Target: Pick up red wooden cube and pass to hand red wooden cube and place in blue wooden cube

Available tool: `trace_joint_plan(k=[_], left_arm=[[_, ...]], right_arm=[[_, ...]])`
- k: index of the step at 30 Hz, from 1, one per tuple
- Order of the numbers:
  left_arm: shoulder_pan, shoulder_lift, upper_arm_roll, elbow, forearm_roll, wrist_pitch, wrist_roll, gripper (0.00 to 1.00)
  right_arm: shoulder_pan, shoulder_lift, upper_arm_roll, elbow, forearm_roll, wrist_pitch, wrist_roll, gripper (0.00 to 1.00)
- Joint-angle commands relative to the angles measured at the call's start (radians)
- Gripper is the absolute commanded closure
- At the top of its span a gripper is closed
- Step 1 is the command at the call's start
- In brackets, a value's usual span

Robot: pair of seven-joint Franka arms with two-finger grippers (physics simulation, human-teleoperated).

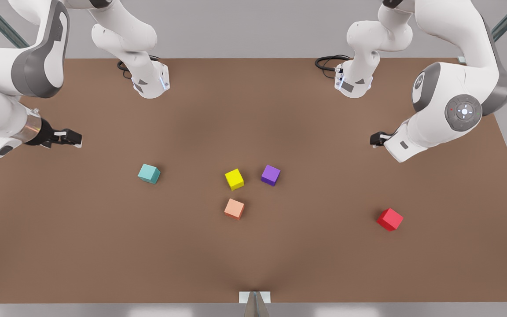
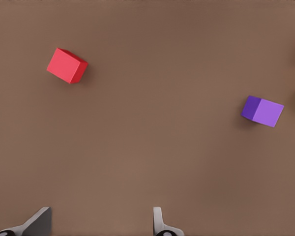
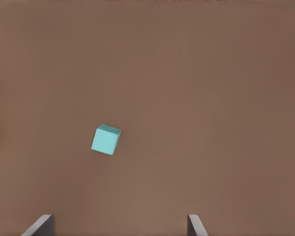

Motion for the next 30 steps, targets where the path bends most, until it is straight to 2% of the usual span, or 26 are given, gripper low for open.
trace_joint_plan(k=[1,3,5,7,8,10,11,18,20,30], left_arm=[[0.000,0.000,0.000,0.000,0.000,0.024,0.000,0.00],[0.006,0.017,0.000,0.002,0.000,0.024,-0.003,0.00],[0.020,0.101,0.000,0.045,0.002,0.092,-0.025,0.00],[0.040,0.331,0.003,0.264,0.000,0.107,-0.200,0.00],[0.046,0.414,0.030,0.284,-0.001,0.251,-0.334,0.00],[0.043,0.491,0.080,0.284,-0.013,0.342,-0.449,0.00],[0.043,0.514,0.112,0.280,-0.085,0.400,-0.500,0.00],[0.043,0.549,0.216,0.203,-0.176,0.508,-0.783,0.00],[0.041,0.563,0.219,0.203,-0.176,0.535,-0.917,0.00],[0.052,0.572,0.225,0.117,-0.172,0.595,-0.990,0.00]], right_arm=[[-0.001,-0.001,0.000,0.000,0.001,0.017,-0.046,0.00],[0.001,-0.001,0.000,0.000,-0.002,0.017,-0.049,0.00],[-0.002,-0.001,0.000,0.001,-0.002,0.019,-0.052,0.00],[-0.002,-0.001,0.001,0.000,0.000,0.019,-0.054,0.00],[-0.004,-0.001,0.001,0.000,0.001,0.017,-0.055,0.00],[-0.004,0.000,0.001,0.000,0.001,0.017,-0.055,0.00],[-0.002,0.000,0.001,-0.001,0.001,0.017,-0.055,0.00],[-0.001,0.000,0.003,-0.006,0.001,0.017,-0.054,0.00],[0.001,0.000,0.003,-0.007,0.001,0.017,-0.052,0.00],[0.003,0.000,0.006,-0.012,0.003,-0.001,-0.047,0.00]])
